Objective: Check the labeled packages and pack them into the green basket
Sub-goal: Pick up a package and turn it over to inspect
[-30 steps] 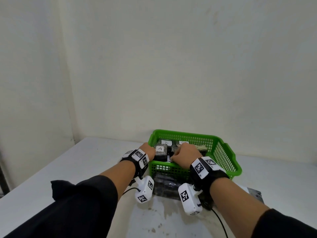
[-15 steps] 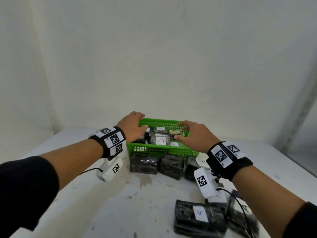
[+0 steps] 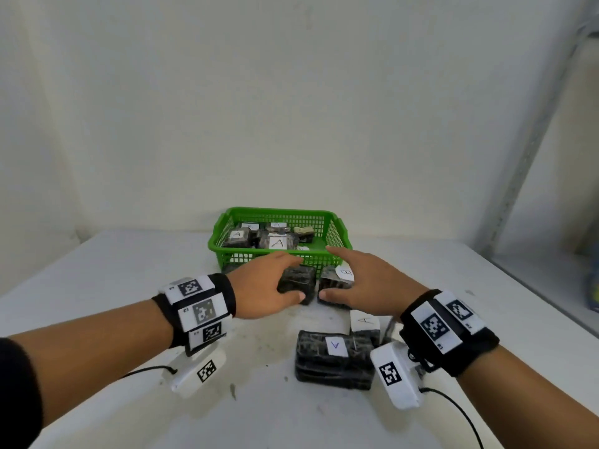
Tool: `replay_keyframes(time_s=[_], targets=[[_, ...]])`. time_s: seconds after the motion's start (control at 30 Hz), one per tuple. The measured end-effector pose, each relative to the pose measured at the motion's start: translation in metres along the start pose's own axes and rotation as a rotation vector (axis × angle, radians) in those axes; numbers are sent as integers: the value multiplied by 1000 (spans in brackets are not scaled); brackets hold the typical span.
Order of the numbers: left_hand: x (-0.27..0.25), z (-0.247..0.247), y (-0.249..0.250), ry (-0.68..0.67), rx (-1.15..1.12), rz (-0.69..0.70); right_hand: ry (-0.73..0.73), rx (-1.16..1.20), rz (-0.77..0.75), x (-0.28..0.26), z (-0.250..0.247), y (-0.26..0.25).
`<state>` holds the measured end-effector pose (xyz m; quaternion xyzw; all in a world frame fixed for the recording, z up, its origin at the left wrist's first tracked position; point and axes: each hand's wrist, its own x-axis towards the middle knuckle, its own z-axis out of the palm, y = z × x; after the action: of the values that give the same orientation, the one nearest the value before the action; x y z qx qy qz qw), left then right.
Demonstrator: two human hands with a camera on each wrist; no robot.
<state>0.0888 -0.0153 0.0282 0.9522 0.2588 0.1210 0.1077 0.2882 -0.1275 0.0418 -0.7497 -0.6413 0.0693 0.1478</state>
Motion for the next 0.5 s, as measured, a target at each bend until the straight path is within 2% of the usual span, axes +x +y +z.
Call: replay_keyframes(time_s=[0.13, 0.27, 0.5], targets=[[-13, 23, 20, -114, -24, 62, -54, -5, 11, -27, 9, 12], [-10, 39, 36, -220, 7, 43, -74, -12, 38, -49, 7, 24], [11, 58, 85, -181, 24, 97, -159, -23, 171, -74, -2, 57]])
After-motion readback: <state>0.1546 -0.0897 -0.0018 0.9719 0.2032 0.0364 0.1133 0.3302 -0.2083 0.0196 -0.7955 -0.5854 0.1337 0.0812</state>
